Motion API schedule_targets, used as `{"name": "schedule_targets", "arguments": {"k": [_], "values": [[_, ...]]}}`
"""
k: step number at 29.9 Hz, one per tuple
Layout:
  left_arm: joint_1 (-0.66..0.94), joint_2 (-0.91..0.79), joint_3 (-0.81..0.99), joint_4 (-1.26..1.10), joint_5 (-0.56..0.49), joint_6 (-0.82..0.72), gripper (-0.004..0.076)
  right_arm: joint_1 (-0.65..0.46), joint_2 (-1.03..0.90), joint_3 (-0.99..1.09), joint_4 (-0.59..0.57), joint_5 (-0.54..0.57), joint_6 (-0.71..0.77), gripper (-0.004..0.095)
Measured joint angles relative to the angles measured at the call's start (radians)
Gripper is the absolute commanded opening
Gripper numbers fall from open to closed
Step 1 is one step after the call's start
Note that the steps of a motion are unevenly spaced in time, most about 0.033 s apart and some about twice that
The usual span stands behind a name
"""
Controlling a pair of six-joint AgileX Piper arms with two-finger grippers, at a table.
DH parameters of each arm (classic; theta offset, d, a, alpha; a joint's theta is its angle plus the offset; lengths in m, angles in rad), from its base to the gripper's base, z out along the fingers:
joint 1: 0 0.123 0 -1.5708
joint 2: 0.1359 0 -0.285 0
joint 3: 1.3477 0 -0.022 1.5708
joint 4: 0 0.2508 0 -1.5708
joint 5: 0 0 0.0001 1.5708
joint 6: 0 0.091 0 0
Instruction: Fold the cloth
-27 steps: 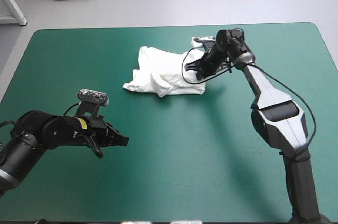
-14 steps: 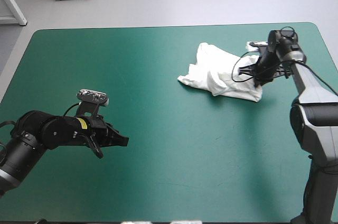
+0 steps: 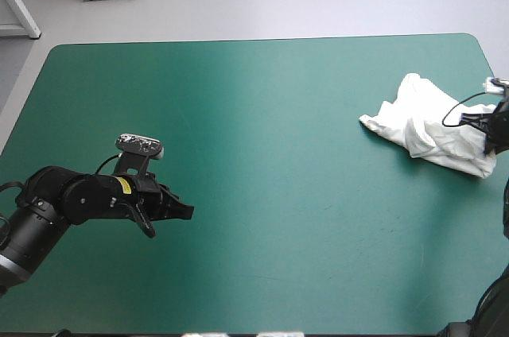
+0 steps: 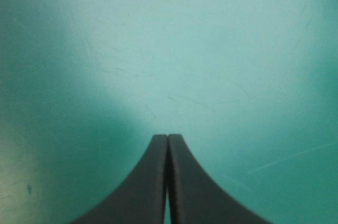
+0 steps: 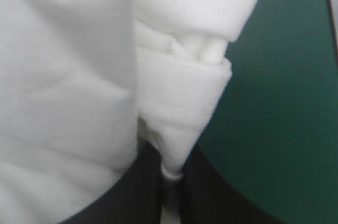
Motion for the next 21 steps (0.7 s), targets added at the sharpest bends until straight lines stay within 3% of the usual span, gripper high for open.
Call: {"name": "schedule_targets", "arguments": {"k": [10, 17, 21], "values": [[0.000, 0.000, 0.000, 0.002, -0.007, 0.000, -0.0009, -0.031, -0.009, 0.008, 0.028, 0.001, -0.016, 0.0022], [0.000, 0.000, 0.000, 0.003, -0.007, 0.000, -0.0009, -0.032, -0.012, 0.008, 0.027, 0.001, 0.022, 0.0404], [0.000, 0.000, 0.000, 0.003, -0.007, 0.000, -0.0009, -0.040, -0.038, 0.010, 0.016, 0.001, 0.022, 0.0550]]}}
